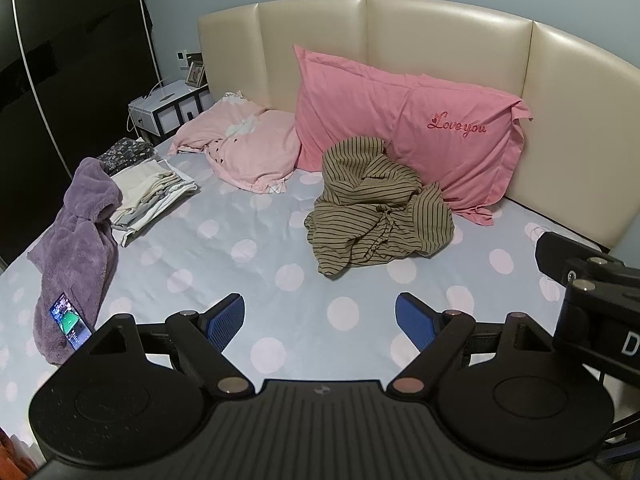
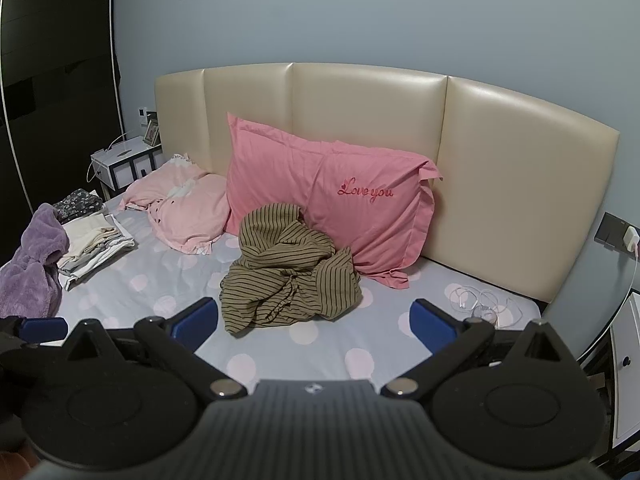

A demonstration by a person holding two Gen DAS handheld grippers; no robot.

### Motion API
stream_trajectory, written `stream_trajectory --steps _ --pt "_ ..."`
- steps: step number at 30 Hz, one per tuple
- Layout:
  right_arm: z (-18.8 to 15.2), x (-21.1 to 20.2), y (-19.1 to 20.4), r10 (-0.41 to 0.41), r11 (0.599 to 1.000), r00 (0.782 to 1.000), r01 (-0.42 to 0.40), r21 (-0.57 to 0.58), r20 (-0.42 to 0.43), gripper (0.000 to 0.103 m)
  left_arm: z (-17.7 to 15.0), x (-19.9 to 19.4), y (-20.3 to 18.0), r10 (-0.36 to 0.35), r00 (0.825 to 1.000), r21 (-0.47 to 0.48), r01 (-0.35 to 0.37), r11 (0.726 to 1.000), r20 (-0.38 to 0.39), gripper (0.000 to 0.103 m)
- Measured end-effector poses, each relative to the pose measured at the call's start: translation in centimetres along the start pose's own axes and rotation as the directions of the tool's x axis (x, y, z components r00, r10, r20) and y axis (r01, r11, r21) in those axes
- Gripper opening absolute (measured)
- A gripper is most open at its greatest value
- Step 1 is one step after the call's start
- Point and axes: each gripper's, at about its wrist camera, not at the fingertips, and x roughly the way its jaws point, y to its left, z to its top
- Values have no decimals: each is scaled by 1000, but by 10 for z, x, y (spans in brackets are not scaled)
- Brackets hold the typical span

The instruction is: Fold clothes

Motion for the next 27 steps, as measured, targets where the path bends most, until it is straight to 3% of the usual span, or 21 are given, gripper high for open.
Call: stream_trajectory --steps 27 --pt "-3 5 0 0 1000 1000 0 -6 -8 102 -1 4 -4 12 1000 13 -12 1000 -8 83"
